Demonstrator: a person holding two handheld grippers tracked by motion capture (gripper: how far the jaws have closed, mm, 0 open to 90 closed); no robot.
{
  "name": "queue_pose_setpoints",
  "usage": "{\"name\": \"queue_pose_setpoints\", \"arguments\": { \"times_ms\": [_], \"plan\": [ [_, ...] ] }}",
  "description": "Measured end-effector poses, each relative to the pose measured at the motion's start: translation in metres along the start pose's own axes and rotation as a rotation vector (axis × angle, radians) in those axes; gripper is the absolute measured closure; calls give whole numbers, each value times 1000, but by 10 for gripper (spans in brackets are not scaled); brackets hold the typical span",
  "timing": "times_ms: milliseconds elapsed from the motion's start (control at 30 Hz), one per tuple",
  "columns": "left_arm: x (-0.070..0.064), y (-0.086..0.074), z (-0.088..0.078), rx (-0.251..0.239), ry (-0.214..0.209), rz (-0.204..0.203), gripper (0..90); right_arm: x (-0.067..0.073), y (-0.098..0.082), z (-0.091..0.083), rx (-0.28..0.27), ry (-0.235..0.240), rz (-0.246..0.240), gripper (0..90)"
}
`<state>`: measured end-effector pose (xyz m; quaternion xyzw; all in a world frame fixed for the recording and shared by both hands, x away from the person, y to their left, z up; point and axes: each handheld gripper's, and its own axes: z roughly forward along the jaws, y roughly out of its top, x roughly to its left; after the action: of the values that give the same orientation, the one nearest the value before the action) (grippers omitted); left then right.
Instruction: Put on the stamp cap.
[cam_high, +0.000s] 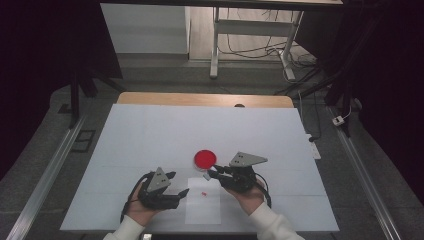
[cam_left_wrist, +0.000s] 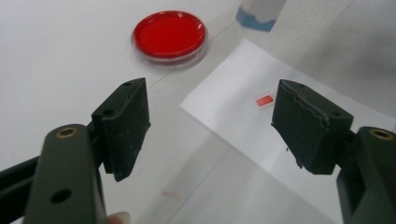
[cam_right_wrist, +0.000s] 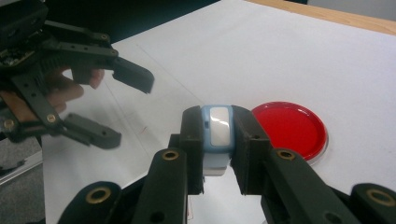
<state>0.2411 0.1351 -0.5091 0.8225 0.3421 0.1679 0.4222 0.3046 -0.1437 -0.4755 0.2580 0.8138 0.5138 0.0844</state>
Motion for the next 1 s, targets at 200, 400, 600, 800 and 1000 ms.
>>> {"name": "queue_pose_setpoints", "arguments": {
  "times_ms": [200,400,600,800,1000],
  "plan": [
    [9,-10,-11,17,15,-19,270,-2,0,-1,4,-3,-6,747],
    [15,-20,-26,9,28,-40,270,-3,1,-2,6,-12,-20,746],
    [23,-30,-39,-6,56,-68,271,-5,1,-3,5,-21,-39,746],
    [27,-33,-43,-9,61,-78,273,-8,2,-5,0,-34,-42,746],
    [28,-34,-43,-12,60,-83,274,-11,4,-8,-4,-47,-44,746]
  ]
}}
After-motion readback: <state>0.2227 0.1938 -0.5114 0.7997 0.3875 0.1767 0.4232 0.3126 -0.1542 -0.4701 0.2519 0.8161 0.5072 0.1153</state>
